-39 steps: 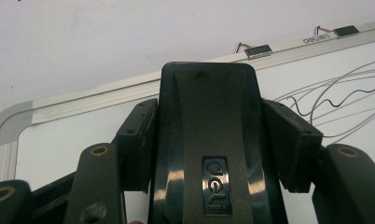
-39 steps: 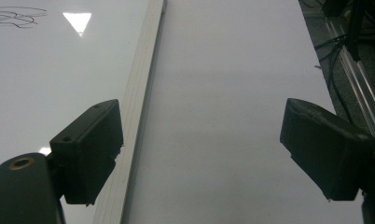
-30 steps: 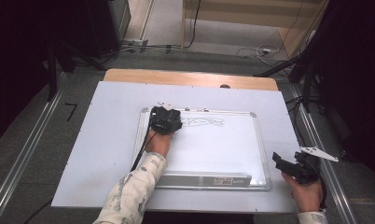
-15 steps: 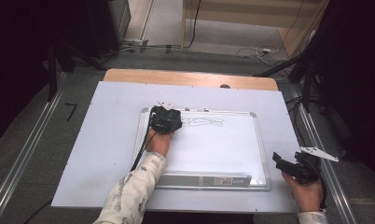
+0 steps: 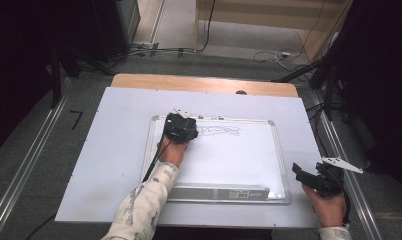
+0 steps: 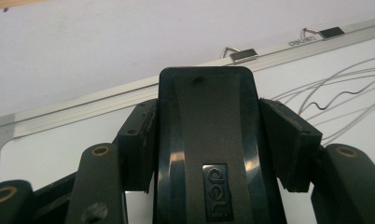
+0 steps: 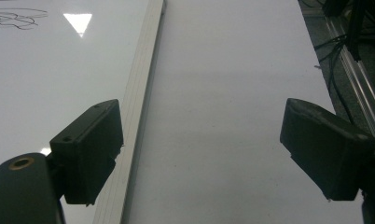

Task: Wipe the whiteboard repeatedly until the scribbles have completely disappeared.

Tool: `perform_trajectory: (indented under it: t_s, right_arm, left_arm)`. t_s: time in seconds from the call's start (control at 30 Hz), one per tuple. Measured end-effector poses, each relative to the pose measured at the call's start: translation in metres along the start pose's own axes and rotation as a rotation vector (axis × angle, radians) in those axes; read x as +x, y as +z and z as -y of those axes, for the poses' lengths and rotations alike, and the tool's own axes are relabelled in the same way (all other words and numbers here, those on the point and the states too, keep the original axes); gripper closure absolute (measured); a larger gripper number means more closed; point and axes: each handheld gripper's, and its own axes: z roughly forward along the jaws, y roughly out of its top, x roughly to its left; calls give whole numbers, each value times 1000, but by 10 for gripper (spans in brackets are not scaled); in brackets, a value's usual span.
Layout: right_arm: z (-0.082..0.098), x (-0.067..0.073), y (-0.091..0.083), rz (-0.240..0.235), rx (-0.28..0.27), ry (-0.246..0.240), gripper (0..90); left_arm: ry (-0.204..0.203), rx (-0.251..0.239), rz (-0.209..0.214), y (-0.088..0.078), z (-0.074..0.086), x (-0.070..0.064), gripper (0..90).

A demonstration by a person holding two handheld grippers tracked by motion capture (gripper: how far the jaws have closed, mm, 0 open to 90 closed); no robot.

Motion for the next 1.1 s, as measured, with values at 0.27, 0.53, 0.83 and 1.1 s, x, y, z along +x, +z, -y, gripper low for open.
perform_trajectory:
  t_s: [0.27,0.53,0.83,1.1]
  right_arm:
    - [0,0,0,-1,0,-1,119]
    - [0,0,0,-1,-2,-1,120]
    - [0,0,0,-5,-3,1,120]
    - [0,-1,0,-8,-3,0,121]
  left_arm:
    - [13,13,19,3,-3,-9,414]
    - [20,15,30,6,-6,-18,413]
    - [32,21,43,11,-10,-32,413]
    - [43,21,52,14,-13,-41,413]
